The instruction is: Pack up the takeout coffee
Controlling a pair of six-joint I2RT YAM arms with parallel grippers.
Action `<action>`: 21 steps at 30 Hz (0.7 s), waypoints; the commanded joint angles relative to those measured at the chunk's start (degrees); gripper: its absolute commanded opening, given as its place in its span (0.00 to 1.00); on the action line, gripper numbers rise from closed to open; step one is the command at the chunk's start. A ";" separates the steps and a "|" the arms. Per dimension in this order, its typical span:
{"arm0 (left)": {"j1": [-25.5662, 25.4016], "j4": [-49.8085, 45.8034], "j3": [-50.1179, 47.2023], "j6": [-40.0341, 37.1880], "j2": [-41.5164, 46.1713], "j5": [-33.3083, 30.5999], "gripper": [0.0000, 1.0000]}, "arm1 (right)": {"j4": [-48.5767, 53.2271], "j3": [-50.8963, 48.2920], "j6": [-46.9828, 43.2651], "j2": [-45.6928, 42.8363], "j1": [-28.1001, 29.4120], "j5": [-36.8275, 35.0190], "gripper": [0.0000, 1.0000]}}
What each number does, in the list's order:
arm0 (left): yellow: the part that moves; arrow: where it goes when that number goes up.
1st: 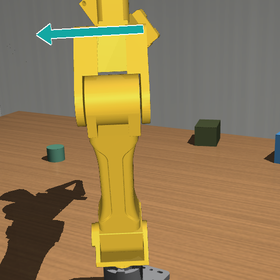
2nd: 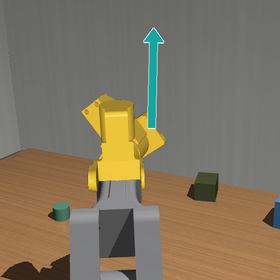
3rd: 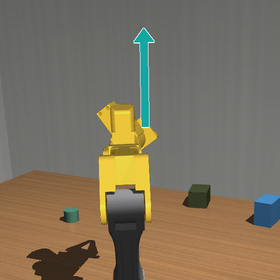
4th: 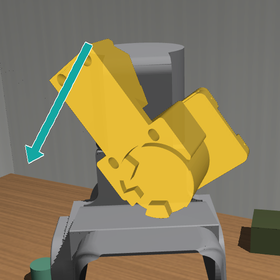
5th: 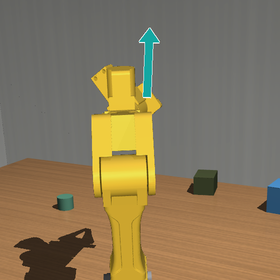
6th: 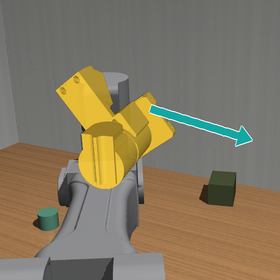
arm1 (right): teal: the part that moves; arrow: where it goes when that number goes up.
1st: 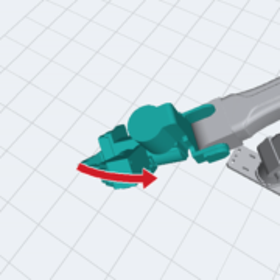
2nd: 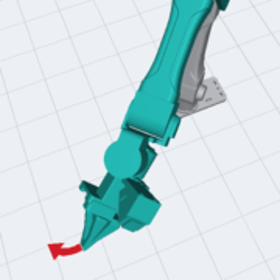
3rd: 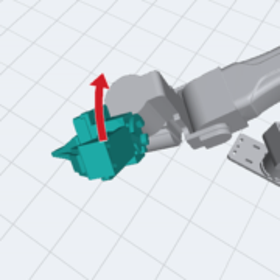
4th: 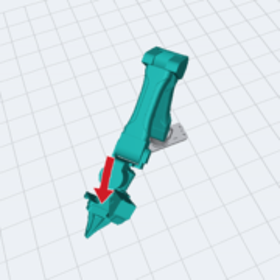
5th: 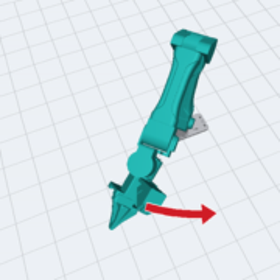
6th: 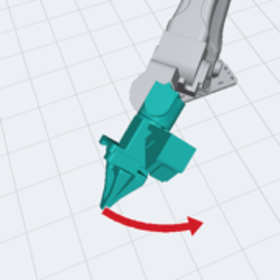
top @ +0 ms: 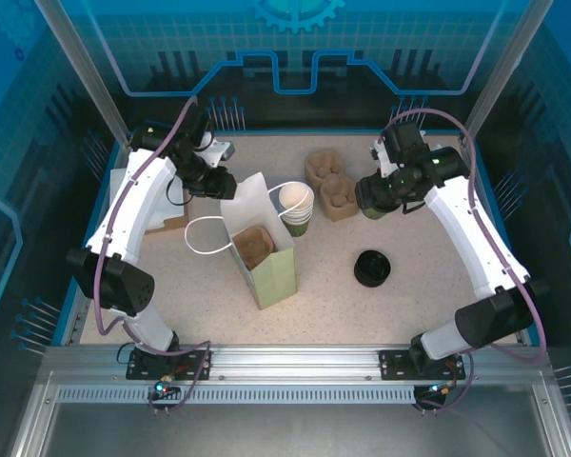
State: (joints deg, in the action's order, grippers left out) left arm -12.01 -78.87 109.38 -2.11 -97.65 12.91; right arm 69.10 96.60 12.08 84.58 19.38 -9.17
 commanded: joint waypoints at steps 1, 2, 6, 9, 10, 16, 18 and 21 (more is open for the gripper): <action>-0.95 0.63 -0.93 1.56 1.60 0.77 0.27 | 7.40 5.99 2.38 -1.52 2.53 0.20 0.78; -1.12 0.80 -0.93 1.66 1.58 0.83 0.26 | 8.64 8.11 2.76 -1.28 3.51 0.27 0.78; -1.74 1.03 -0.83 2.26 1.66 0.46 0.22 | 12.86 16.47 3.86 0.08 8.63 -0.97 0.78; -2.13 1.26 -0.92 3.36 1.82 0.41 0.21 | 15.29 22.31 5.22 1.52 12.09 -2.02 0.78; -2.27 1.36 -0.99 3.83 1.91 0.39 0.21 | 16.14 24.59 5.83 2.17 13.35 -2.10 0.77; -3.15 1.93 -1.27 6.68 2.40 -0.32 0.21 | 17.64 35.54 8.58 5.29 21.71 -2.23 0.76; -3.37 2.06 -1.28 7.44 2.62 -0.59 0.21 | 17.36 38.41 9.23 6.27 24.19 -2.09 0.76; -3.76 2.31 -1.35 8.43 2.90 -0.42 0.21 | 15.95 41.22 9.92 7.69 27.87 -1.42 0.75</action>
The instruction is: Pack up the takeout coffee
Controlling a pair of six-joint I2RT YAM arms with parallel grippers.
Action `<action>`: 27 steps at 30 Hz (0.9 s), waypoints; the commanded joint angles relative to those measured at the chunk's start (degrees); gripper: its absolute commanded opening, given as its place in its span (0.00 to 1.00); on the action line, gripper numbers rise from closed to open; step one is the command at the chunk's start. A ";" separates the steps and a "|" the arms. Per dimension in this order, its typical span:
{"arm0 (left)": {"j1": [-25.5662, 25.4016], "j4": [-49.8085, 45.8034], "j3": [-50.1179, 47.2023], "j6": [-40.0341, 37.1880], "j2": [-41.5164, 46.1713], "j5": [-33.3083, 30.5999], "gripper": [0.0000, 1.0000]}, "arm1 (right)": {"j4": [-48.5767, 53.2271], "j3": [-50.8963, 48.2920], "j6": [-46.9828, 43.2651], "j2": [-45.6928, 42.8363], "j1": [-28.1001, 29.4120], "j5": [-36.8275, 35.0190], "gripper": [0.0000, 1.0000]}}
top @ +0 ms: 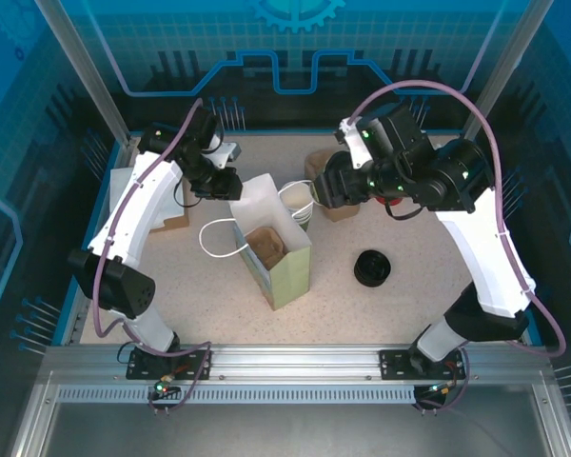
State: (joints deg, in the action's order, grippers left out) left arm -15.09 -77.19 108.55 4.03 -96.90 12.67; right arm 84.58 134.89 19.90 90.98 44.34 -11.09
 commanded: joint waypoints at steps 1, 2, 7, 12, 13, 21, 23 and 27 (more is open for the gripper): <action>-0.81 0.63 -0.53 2.55 2.20 -0.17 0.21 | 0.00 3.20 2.31 1.69 3.83 0.70 0.75; -0.97 0.64 -0.53 2.87 2.31 -0.12 0.21 | -0.65 3.27 2.48 2.19 4.69 1.44 0.75; -1.52 0.72 -0.53 4.31 2.59 -0.15 0.20 | -2.13 4.69 3.40 5.62 8.67 3.67 0.75; -2.04 0.83 -0.70 4.76 2.86 -0.08 0.20 | -2.13 5.55 3.88 9.15 11.26 4.74 0.75; -2.18 0.90 -0.79 4.83 2.86 -0.16 0.20 | -2.13 5.56 3.83 9.74 11.44 4.89 0.74; -2.57 1.40 -1.73 4.67 3.08 -0.09 0.20 | -0.86 5.56 3.77 13.55 11.98 4.56 0.74; -2.71 1.53 -2.15 4.71 3.30 -0.05 0.20 | -0.17 5.48 3.89 14.36 12.00 4.59 0.74; -2.83 2.02 -3.03 4.77 3.80 -0.03 0.20 | 0.28 3.80 3.92 15.40 12.09 4.93 0.74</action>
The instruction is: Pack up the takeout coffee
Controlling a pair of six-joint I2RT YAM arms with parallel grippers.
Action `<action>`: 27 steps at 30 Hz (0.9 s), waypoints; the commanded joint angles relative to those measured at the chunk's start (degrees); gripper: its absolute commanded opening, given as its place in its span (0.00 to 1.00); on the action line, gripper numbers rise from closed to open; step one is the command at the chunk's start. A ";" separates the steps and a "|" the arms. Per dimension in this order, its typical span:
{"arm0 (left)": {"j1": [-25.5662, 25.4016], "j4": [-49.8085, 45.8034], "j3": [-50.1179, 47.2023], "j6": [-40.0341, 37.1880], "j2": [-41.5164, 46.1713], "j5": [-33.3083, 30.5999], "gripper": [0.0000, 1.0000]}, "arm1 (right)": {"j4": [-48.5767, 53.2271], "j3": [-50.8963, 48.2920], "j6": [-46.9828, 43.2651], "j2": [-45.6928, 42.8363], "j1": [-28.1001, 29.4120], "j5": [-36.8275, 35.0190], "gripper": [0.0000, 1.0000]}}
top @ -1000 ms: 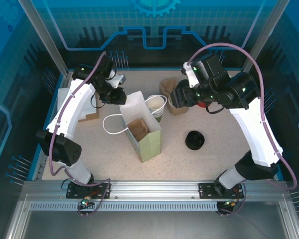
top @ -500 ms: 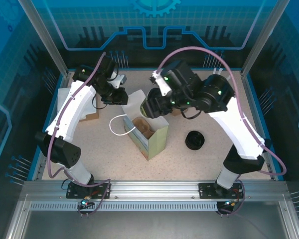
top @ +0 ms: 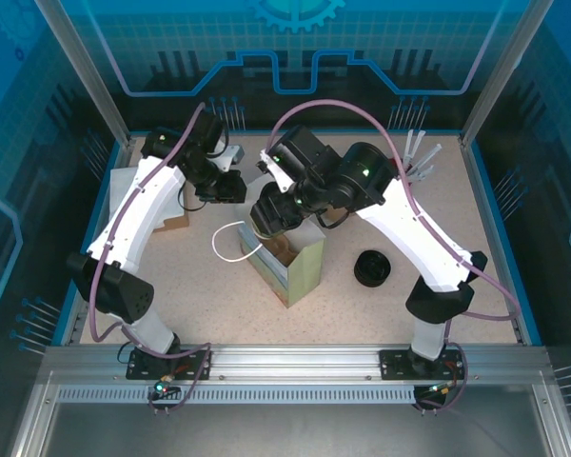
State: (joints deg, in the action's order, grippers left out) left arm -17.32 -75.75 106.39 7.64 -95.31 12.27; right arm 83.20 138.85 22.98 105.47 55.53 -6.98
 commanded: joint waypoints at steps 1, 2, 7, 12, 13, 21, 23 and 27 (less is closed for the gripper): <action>-0.70 0.77 -1.15 1.09 2.31 0.38 0.20 | 1.70 -0.91 0.84 1.09 0.89 0.79 0.74; -0.70 0.90 -1.47 1.01 2.44 0.43 0.20 | 1.62 -1.73 0.88 1.20 0.83 0.61 0.74; -0.70 1.51 -2.68 0.35 2.97 0.20 0.20 | 2.59 -3.49 0.50 2.14 0.89 -0.46 0.74; -0.69 2.01 -3.58 0.26 3.50 0.27 0.20 | 3.39 -5.17 -0.09 3.46 0.90 0.45 0.74; -0.71 2.11 -3.64 0.20 3.62 0.23 0.19 | 3.37 -5.48 -0.12 3.63 0.87 1.06 0.74; -0.70 2.97 -5.07 -0.37 4.34 0.30 0.19 | 1.94 -9.92 0.22 4.00 0.69 3.81 0.74; -0.70 3.27 -5.62 -1.01 4.58 0.22 0.19 | 1.55 -10.67 0.33 3.73 0.32 3.83 0.74; -0.74 3.83 -7.09 -2.38 4.96 -0.38 0.19 | 0.91 -12.13 0.37 2.55 -1.03 3.75 0.74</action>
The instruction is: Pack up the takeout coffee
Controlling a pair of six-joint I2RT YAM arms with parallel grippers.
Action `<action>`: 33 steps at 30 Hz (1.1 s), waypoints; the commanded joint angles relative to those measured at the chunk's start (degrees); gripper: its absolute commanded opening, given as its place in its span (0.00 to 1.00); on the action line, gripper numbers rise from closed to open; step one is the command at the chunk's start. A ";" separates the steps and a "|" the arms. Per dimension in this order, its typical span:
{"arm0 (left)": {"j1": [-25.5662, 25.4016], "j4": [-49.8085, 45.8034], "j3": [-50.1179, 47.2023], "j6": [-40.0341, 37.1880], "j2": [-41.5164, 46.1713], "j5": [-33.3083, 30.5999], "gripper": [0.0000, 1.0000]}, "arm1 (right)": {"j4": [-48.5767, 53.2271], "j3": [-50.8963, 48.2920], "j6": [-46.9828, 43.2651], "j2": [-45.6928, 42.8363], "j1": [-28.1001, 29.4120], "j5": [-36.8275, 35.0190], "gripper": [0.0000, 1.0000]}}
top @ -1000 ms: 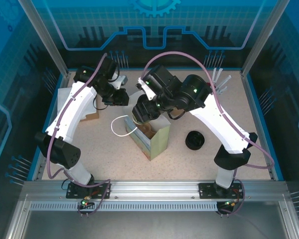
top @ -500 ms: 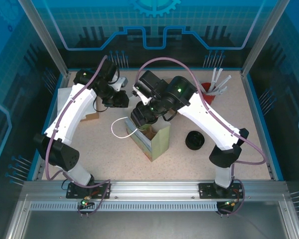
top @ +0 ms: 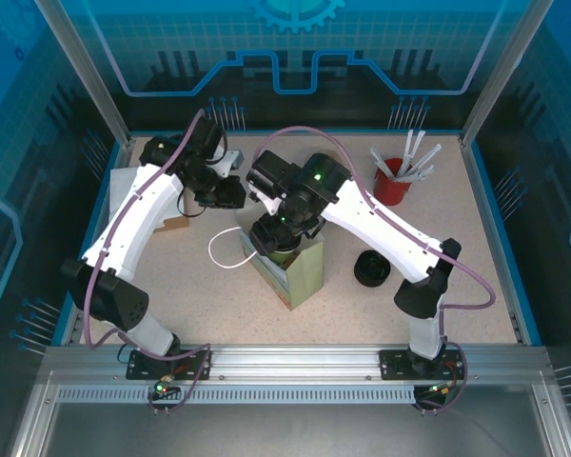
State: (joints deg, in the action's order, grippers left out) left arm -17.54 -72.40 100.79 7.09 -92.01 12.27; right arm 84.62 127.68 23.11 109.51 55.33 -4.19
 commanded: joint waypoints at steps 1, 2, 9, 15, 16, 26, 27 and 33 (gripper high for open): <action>-0.54 0.68 -1.83 -2.11 1.67 -0.58 0.19 | -0.51 -1.17 0.14 -1.82 -1.10 0.85 0.74; -0.57 0.78 -2.13 -2.29 1.74 -0.75 0.19 | -0.51 -1.52 0.13 -2.14 -1.40 0.66 0.74; -0.51 1.47 -2.91 -2.64 1.56 -0.63 0.18 | -0.07 -3.47 -0.41 -3.02 -2.44 -1.94 0.74; -0.53 1.47 -3.06 -3.36 1.73 -1.34 0.18 | -0.70 -4.80 -0.37 -3.42 -3.02 -2.99 0.74; -0.52 1.47 -3.17 -3.38 1.73 -1.31 0.18 | -0.52 -4.88 -0.58 -3.34 -2.96 -3.31 0.74; -0.49 1.55 -2.81 -3.41 1.57 -1.21 0.17 | -2.81 -9.54 -1.72 -2.30 -2.85 -2.60 0.75; -0.54 1.56 -2.76 -3.42 1.65 -1.13 0.17 | -3.18 -10.02 -1.75 -2.21 -2.88 -2.58 0.75; -0.59 1.65 -2.62 -3.30 1.64 -0.82 0.18 | -6.15 -12.82 -2.21 -2.00 -2.68 -2.13 0.75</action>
State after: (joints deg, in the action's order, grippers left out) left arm -17.54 -70.17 98.83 4.51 -91.05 11.73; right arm 80.29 115.87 21.63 107.83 52.93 -6.98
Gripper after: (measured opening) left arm 0.178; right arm 0.800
